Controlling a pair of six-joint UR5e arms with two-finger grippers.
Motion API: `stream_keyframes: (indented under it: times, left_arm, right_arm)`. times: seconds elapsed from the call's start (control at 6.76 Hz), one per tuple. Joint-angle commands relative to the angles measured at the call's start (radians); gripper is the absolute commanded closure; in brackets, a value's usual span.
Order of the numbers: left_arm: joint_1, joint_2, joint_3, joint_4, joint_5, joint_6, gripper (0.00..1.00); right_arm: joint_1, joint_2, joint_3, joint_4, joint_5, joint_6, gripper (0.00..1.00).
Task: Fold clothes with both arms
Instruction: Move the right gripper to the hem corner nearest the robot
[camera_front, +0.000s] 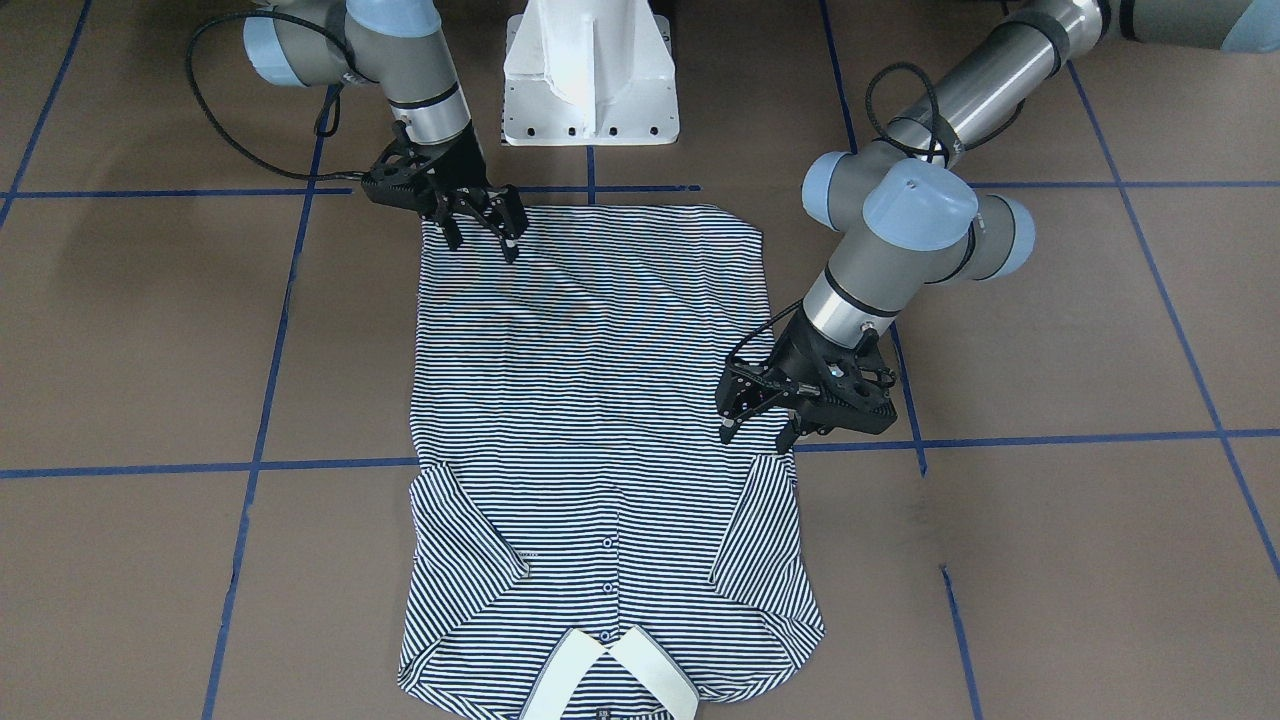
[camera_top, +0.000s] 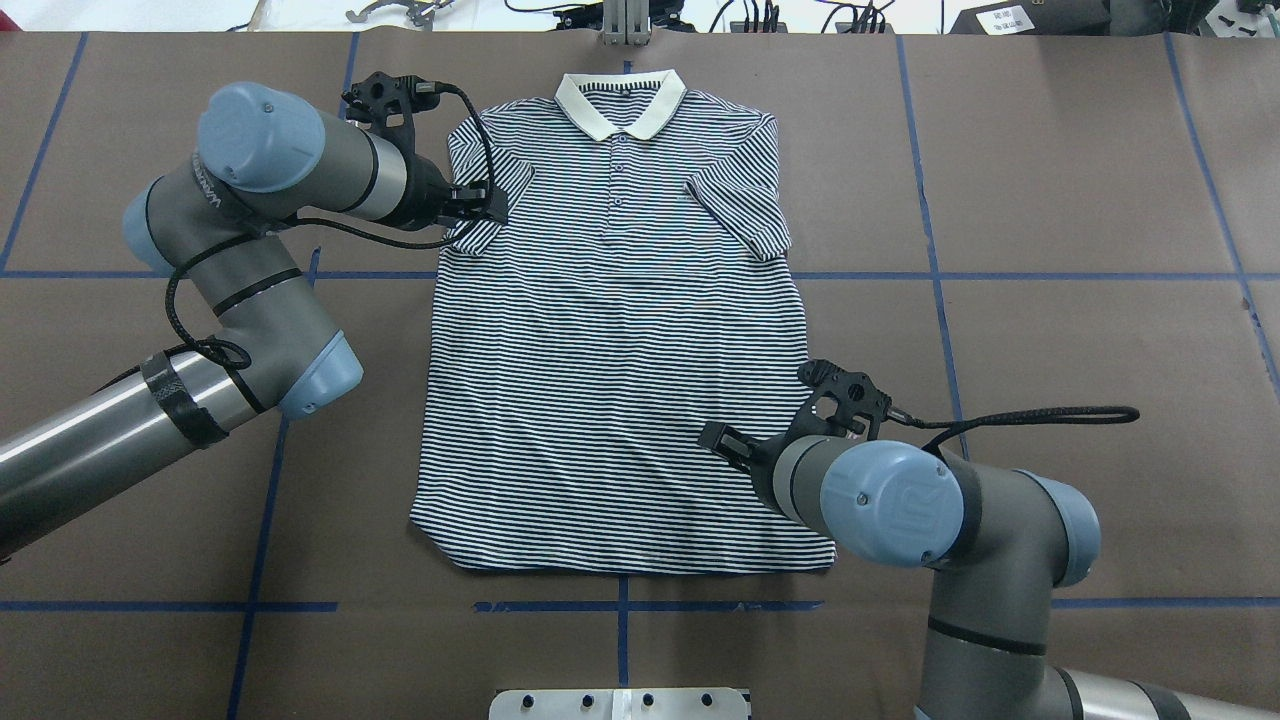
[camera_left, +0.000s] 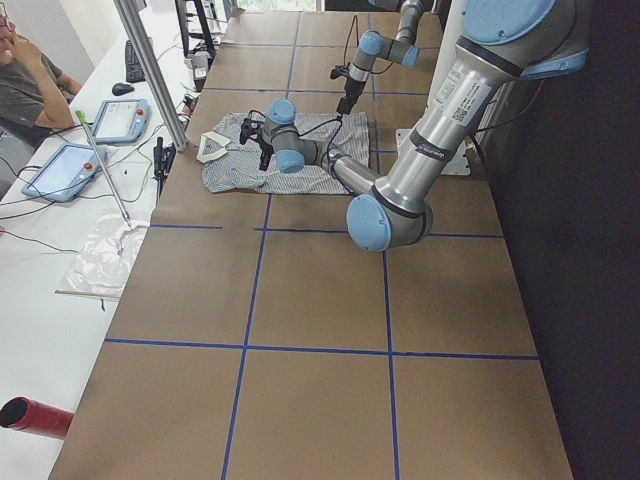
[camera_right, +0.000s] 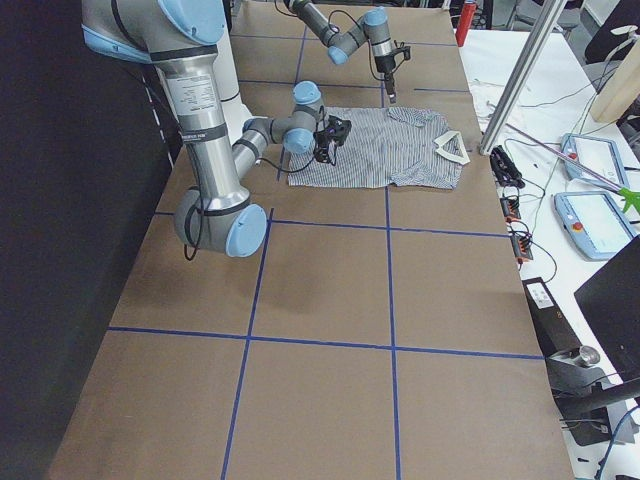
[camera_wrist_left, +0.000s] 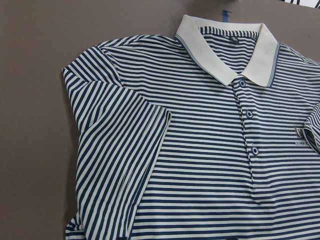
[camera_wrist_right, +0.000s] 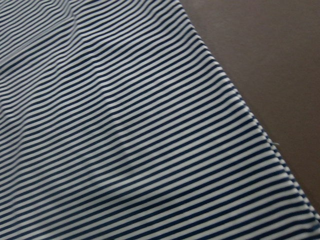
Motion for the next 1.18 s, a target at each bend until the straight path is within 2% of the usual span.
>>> stream_keyframes:
  times: [0.0, 0.3, 0.74, 1.04]
  left_arm:
    - [0.017, 0.007, 0.002, -0.001, 0.0, -0.003, 0.27]
    - [0.02, 0.009, 0.002, -0.001, 0.0, -0.001, 0.26]
    - [0.037, 0.01, 0.01, -0.001, 0.003, -0.001, 0.24]
    - [0.042, 0.009, 0.01, -0.001, 0.004, -0.001, 0.23]
  right_arm:
    - [-0.038, -0.014, 0.018, -0.124, -0.034, 0.083, 0.11]
    - [-0.079, -0.049, 0.134, -0.301, 0.009, 0.135, 0.15]
    - [-0.113, -0.064, 0.112, -0.307, 0.011, 0.15, 0.24]
    - [-0.115, -0.054, 0.083, -0.307, 0.011, 0.147, 0.26]
